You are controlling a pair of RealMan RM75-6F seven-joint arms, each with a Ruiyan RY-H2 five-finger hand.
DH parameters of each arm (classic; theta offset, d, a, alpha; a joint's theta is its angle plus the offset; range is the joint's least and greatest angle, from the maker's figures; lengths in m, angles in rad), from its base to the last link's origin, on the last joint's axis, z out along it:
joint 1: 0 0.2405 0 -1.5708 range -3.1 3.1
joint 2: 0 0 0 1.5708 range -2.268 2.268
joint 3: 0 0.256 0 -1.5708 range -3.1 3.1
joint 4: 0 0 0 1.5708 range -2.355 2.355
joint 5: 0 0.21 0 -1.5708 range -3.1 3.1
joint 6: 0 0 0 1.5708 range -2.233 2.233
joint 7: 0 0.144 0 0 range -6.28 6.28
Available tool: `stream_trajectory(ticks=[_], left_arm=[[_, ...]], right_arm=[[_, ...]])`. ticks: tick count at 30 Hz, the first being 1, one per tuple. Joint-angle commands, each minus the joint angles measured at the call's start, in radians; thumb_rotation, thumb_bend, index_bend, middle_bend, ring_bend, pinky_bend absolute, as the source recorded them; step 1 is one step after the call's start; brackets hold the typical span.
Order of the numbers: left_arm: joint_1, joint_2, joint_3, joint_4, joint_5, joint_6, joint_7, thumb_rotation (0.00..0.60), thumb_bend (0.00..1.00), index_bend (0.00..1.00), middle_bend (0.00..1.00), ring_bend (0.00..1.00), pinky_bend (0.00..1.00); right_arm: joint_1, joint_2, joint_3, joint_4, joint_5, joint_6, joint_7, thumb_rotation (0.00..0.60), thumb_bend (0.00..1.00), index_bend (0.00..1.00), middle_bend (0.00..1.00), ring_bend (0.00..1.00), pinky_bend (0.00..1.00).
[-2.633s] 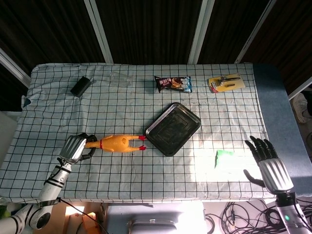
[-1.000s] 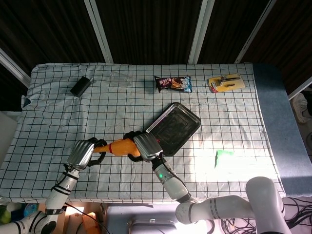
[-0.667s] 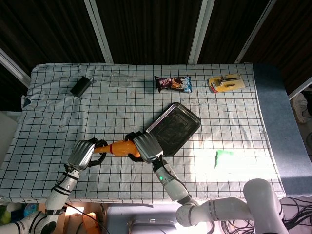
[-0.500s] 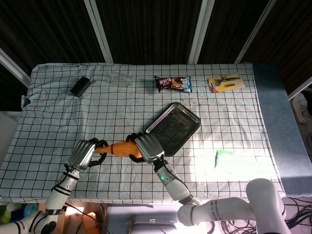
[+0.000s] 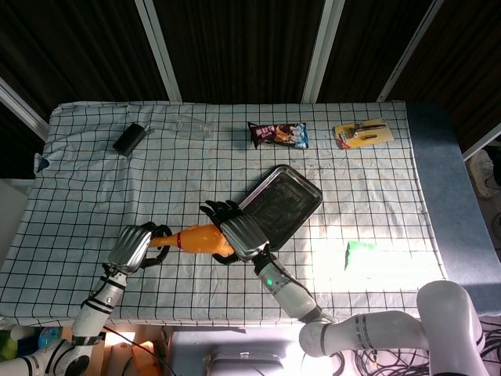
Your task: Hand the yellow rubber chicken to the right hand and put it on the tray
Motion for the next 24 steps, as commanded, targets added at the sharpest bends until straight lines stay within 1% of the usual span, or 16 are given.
stream_trajectory(ticks=[1, 3, 4, 5, 6, 8, 10, 11, 12, 13, 16, 19, 22, 23, 24], left_arm=[[-0.001, -0.001, 0.000, -0.001, 0.001, -0.001, 0.000, 0.600, 0.87, 0.61, 0.72, 0.47, 0.74], [-0.001, -0.001, 0.000, -0.001, 0.002, 0.000, 0.001, 0.600, 0.87, 0.61, 0.72, 0.47, 0.74], [-0.001, -0.001, 0.000, -0.002, 0.001, 0.000, 0.001, 0.600, 0.87, 0.61, 0.72, 0.47, 0.74], [-0.001, -0.001, 0.000, -0.002, 0.002, 0.001, 0.001, 0.600, 0.87, 0.61, 0.72, 0.47, 0.74], [0.000, 0.000, -0.001, -0.002, 0.002, 0.002, 0.001, 0.600, 0.87, 0.61, 0.72, 0.47, 0.74], [0.001, 0.002, 0.000, -0.003, 0.003, 0.004, 0.000, 0.600, 0.87, 0.60, 0.72, 0.47, 0.74], [0.002, 0.003, 0.002, -0.005, 0.005, 0.005, -0.002, 0.600, 0.87, 0.60, 0.72, 0.47, 0.74], [0.002, 0.005, 0.002, -0.007, 0.006, 0.006, -0.003, 0.600, 0.87, 0.60, 0.72, 0.47, 0.74], [0.002, 0.005, 0.003, -0.007, 0.007, 0.006, -0.003, 0.600, 0.87, 0.60, 0.72, 0.47, 0.74], [0.003, 0.005, 0.003, -0.007, 0.008, 0.007, -0.002, 0.600, 0.87, 0.60, 0.72, 0.47, 0.74], [0.004, 0.006, 0.006, -0.009, 0.010, 0.008, -0.002, 0.600, 0.87, 0.61, 0.72, 0.47, 0.74], [0.004, 0.006, 0.005, -0.010, 0.010, 0.009, -0.004, 0.600, 0.87, 0.60, 0.72, 0.47, 0.74], [0.005, 0.005, 0.005, -0.008, 0.009, 0.008, -0.003, 0.600, 0.87, 0.60, 0.72, 0.47, 0.74], [0.004, 0.005, 0.005, -0.008, 0.009, 0.007, -0.003, 0.600, 0.87, 0.60, 0.72, 0.47, 0.74], [0.004, 0.005, 0.005, -0.007, 0.009, 0.006, -0.002, 0.600, 0.87, 0.60, 0.72, 0.47, 0.74]], right_arm=[[0.005, -0.013, -0.003, 0.017, 0.003, 0.002, 0.001, 0.600, 0.17, 0.00, 0.00, 0.00, 0.00], [0.006, -0.031, -0.003, 0.031, 0.007, 0.013, 0.002, 0.600, 0.17, 0.06, 0.07, 0.01, 0.05], [0.007, -0.038, -0.004, 0.035, 0.010, 0.015, 0.002, 0.600, 0.17, 0.13, 0.14, 0.04, 0.12], [0.007, -0.043, -0.004, 0.040, 0.011, 0.018, 0.002, 0.600, 0.18, 0.27, 0.24, 0.13, 0.24], [0.008, -0.054, -0.002, 0.054, -0.001, 0.035, -0.001, 0.600, 0.20, 0.38, 0.32, 0.22, 0.35], [0.006, -0.075, -0.004, 0.069, -0.003, 0.056, -0.007, 0.600, 0.26, 0.70, 0.58, 0.53, 0.67], [0.005, -0.099, -0.003, 0.097, -0.034, 0.089, -0.007, 0.600, 0.35, 0.89, 0.76, 0.71, 0.85], [0.002, -0.112, -0.004, 0.109, -0.056, 0.103, 0.001, 0.600, 0.40, 0.97, 0.83, 0.78, 0.92], [0.001, -0.120, -0.007, 0.120, -0.072, 0.112, 0.002, 0.600, 0.43, 0.99, 0.86, 0.81, 0.95], [0.001, -0.124, -0.012, 0.128, -0.086, 0.114, 0.002, 0.600, 0.46, 1.00, 0.88, 0.82, 0.96], [-0.004, -0.135, -0.018, 0.146, -0.120, 0.127, 0.008, 0.600, 0.51, 1.00, 0.89, 0.82, 0.97], [-0.012, -0.143, -0.018, 0.151, -0.131, 0.137, 0.004, 0.600, 0.51, 1.00, 0.89, 0.82, 0.97], [-0.021, -0.157, -0.013, 0.162, -0.158, 0.159, 0.017, 0.600, 0.49, 1.00, 0.89, 0.82, 0.97], [-0.026, -0.155, -0.019, 0.158, -0.155, 0.150, 0.020, 0.600, 0.47, 0.94, 0.86, 0.77, 0.91], [-0.028, -0.143, -0.026, 0.145, -0.144, 0.125, 0.021, 0.600, 0.44, 0.83, 0.80, 0.69, 0.83]])
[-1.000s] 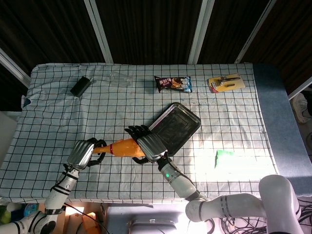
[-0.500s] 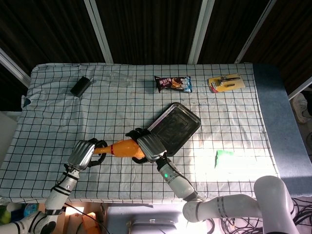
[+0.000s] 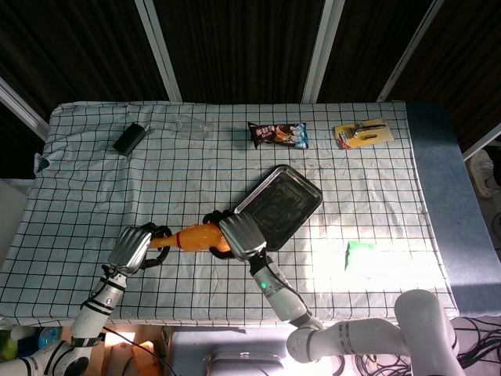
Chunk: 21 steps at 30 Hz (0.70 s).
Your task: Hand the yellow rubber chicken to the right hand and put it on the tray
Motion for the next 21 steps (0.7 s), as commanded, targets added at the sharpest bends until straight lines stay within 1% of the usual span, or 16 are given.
stream_trajectory(ticks=[1, 2, 3, 4, 5, 6, 7, 8, 11, 14, 19, 21], left_arm=[[-0.001, -0.001, 0.000, 0.001, -0.001, -0.002, 0.001, 0.600, 0.87, 0.60, 0.72, 0.47, 0.74], [-0.001, -0.001, 0.000, 0.001, -0.001, -0.002, 0.001, 0.600, 0.87, 0.61, 0.72, 0.47, 0.74], [-0.001, -0.001, 0.000, 0.001, -0.001, -0.002, 0.001, 0.600, 0.87, 0.61, 0.72, 0.47, 0.74], [-0.001, -0.001, -0.001, 0.001, -0.002, -0.002, 0.002, 0.600, 0.87, 0.61, 0.72, 0.47, 0.74], [-0.001, -0.001, -0.001, 0.002, -0.002, -0.003, 0.002, 0.600, 0.87, 0.61, 0.72, 0.47, 0.74], [-0.001, -0.002, -0.001, 0.001, -0.003, -0.004, 0.002, 0.600, 0.87, 0.61, 0.71, 0.47, 0.74], [-0.002, -0.002, -0.001, 0.002, -0.003, -0.004, 0.002, 0.600, 0.87, 0.61, 0.71, 0.47, 0.74], [-0.002, -0.002, -0.001, 0.002, -0.004, -0.005, 0.002, 0.600, 0.87, 0.60, 0.71, 0.47, 0.74], [-0.003, 0.001, -0.001, 0.005, -0.007, -0.011, 0.000, 0.600, 0.87, 0.61, 0.72, 0.47, 0.74], [-0.004, 0.002, -0.001, 0.006, -0.008, -0.015, -0.001, 0.600, 0.87, 0.60, 0.72, 0.47, 0.74], [-0.003, -0.002, -0.001, 0.003, -0.005, -0.010, 0.000, 0.600, 0.87, 0.61, 0.72, 0.47, 0.74], [-0.003, -0.002, 0.000, 0.000, -0.004, -0.010, -0.002, 0.600, 0.87, 0.61, 0.72, 0.47, 0.74]], right_arm=[[-0.010, 0.025, -0.014, -0.027, 0.028, -0.059, 0.009, 0.600, 0.40, 0.57, 0.64, 0.53, 0.66], [-0.009, 0.037, -0.014, -0.039, 0.047, -0.083, 0.007, 0.600, 0.37, 0.42, 0.54, 0.42, 0.55], [-0.009, 0.037, -0.014, -0.039, 0.047, -0.083, 0.007, 0.600, 0.35, 0.33, 0.45, 0.35, 0.47], [-0.008, 0.043, -0.013, -0.044, 0.053, -0.090, 0.005, 0.600, 0.32, 0.20, 0.33, 0.25, 0.35], [-0.006, 0.055, -0.012, -0.055, 0.071, -0.111, 0.002, 0.600, 0.29, 0.11, 0.22, 0.17, 0.25], [-0.003, 0.069, -0.012, -0.066, 0.092, -0.137, 0.000, 0.600, 0.25, 0.02, 0.10, 0.06, 0.12], [0.001, 0.081, -0.008, -0.074, 0.104, -0.154, -0.001, 0.600, 0.22, 0.00, 0.02, 0.01, 0.03], [0.005, 0.096, -0.003, -0.083, 0.113, -0.169, -0.002, 0.600, 0.19, 0.00, 0.00, 0.00, 0.00], [-0.001, 0.107, 0.007, -0.091, 0.083, -0.156, 0.022, 0.600, 0.18, 0.00, 0.00, 0.00, 0.00], [-0.007, 0.105, 0.004, -0.085, 0.054, -0.147, 0.044, 0.600, 0.18, 0.00, 0.00, 0.00, 0.00], [-0.004, 0.093, -0.004, -0.067, 0.043, -0.149, 0.044, 0.600, 0.18, 0.00, 0.00, 0.00, 0.00], [-0.002, 0.083, -0.006, -0.060, 0.056, -0.158, 0.045, 0.600, 0.18, 0.00, 0.00, 0.00, 0.00]])
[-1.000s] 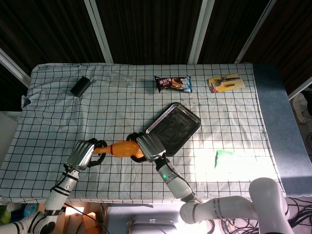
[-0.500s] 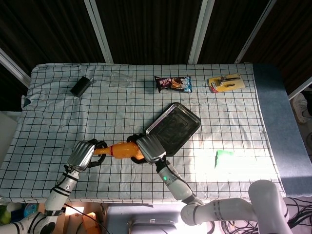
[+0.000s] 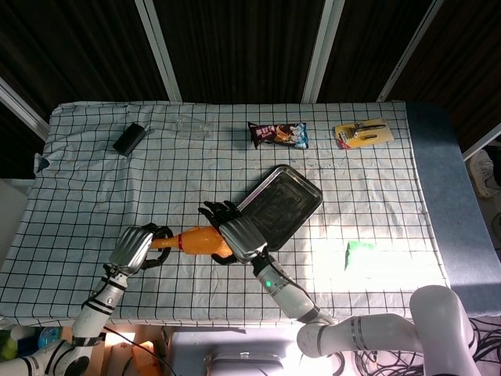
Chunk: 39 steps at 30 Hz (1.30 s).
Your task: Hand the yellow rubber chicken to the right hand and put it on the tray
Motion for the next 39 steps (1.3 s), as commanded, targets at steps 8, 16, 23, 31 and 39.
stream_trajectory(ticks=[8, 16, 23, 31, 39], left_arm=[[0.003, 0.003, 0.004, -0.004, 0.009, 0.008, -0.002, 0.600, 0.87, 0.61, 0.72, 0.47, 0.74], [0.009, 0.005, 0.002, -0.013, 0.000, 0.011, -0.016, 0.600, 0.87, 0.60, 0.69, 0.46, 0.69], [0.014, -0.011, 0.003, 0.065, 0.047, 0.071, 0.030, 0.600, 0.40, 0.01, 0.07, 0.04, 0.20], [0.012, 0.016, 0.017, 0.081, 0.119, 0.121, -0.046, 0.600, 0.24, 0.00, 0.00, 0.00, 0.02], [0.051, 0.089, 0.050, 0.070, 0.129, 0.154, -0.100, 0.600, 0.23, 0.00, 0.00, 0.00, 0.00]], right_arm=[[0.004, -0.080, 0.001, 0.061, -0.002, 0.052, -0.022, 0.600, 0.34, 0.69, 0.67, 0.59, 0.60], [-0.005, -0.100, 0.019, 0.064, -0.009, 0.070, -0.015, 0.600, 0.49, 0.97, 0.88, 0.80, 0.82], [-0.019, -0.064, 0.027, 0.029, -0.011, 0.081, -0.036, 0.600, 0.49, 0.98, 0.88, 0.80, 0.82], [-0.047, 0.002, 0.021, -0.018, -0.008, 0.097, -0.058, 0.600, 0.49, 0.99, 0.89, 0.81, 0.83], [-0.102, 0.113, -0.003, 0.037, -0.052, 0.123, -0.044, 0.600, 0.49, 1.00, 0.89, 0.81, 0.83]])
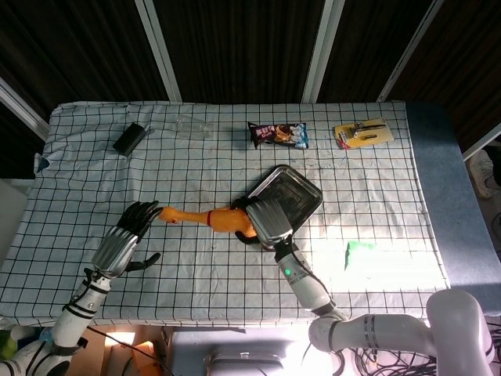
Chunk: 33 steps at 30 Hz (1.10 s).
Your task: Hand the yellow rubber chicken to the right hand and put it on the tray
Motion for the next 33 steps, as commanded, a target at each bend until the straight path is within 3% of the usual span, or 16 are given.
stream_trajectory(ticks=[1, 7, 15, 18, 24, 28, 31, 33], left_arm=[[0.030, 0.021, 0.005, 0.019, -0.015, 0.029, -0.001, 0.600, 0.23, 0.00, 0.00, 0.00, 0.00], [0.069, 0.019, -0.002, 0.088, -0.070, 0.036, -0.056, 0.600, 0.25, 0.00, 0.00, 0.00, 0.00], [0.075, -0.056, 0.001, 0.237, -0.107, -0.017, -0.126, 0.600, 0.26, 0.00, 0.00, 0.00, 0.00], [0.074, -0.073, -0.004, 0.268, -0.107, -0.017, -0.136, 0.600, 0.26, 0.00, 0.00, 0.00, 0.00], [0.067, -0.083, -0.004, 0.295, -0.115, -0.050, -0.150, 0.600, 0.26, 0.00, 0.00, 0.00, 0.00], [0.067, -0.084, -0.006, 0.295, -0.116, -0.054, -0.151, 0.600, 0.26, 0.00, 0.00, 0.00, 0.00], [0.067, -0.079, -0.006, 0.290, -0.117, -0.059, -0.161, 0.600, 0.26, 0.00, 0.00, 0.00, 0.00], [0.067, -0.076, -0.006, 0.287, -0.117, -0.061, -0.166, 0.600, 0.26, 0.00, 0.00, 0.00, 0.00]], right_arm=[[-0.037, 0.061, -0.026, 0.048, -0.044, 0.012, 0.026, 0.600, 0.49, 1.00, 0.89, 0.81, 0.83], [-0.098, 0.092, -0.062, 0.200, -0.041, -0.018, 0.121, 0.600, 0.49, 1.00, 0.90, 0.80, 0.82], [-0.117, -0.027, -0.071, 0.516, -0.082, -0.086, 0.318, 0.600, 0.49, 1.00, 0.90, 0.77, 0.81], [-0.120, -0.055, -0.079, 0.579, -0.105, -0.102, 0.350, 0.600, 0.49, 0.94, 0.89, 0.73, 0.75], [-0.126, -0.083, -0.082, 0.652, -0.126, -0.177, 0.453, 0.600, 0.45, 0.66, 0.71, 0.53, 0.52], [-0.119, -0.058, -0.078, 0.640, -0.113, -0.271, 0.489, 0.600, 0.37, 0.36, 0.50, 0.32, 0.28], [-0.114, -0.020, -0.077, 0.605, -0.103, -0.332, 0.491, 0.600, 0.30, 0.05, 0.33, 0.14, 0.11], [-0.117, 0.003, -0.076, 0.577, -0.104, -0.343, 0.493, 0.600, 0.26, 0.00, 0.26, 0.06, 0.04]])
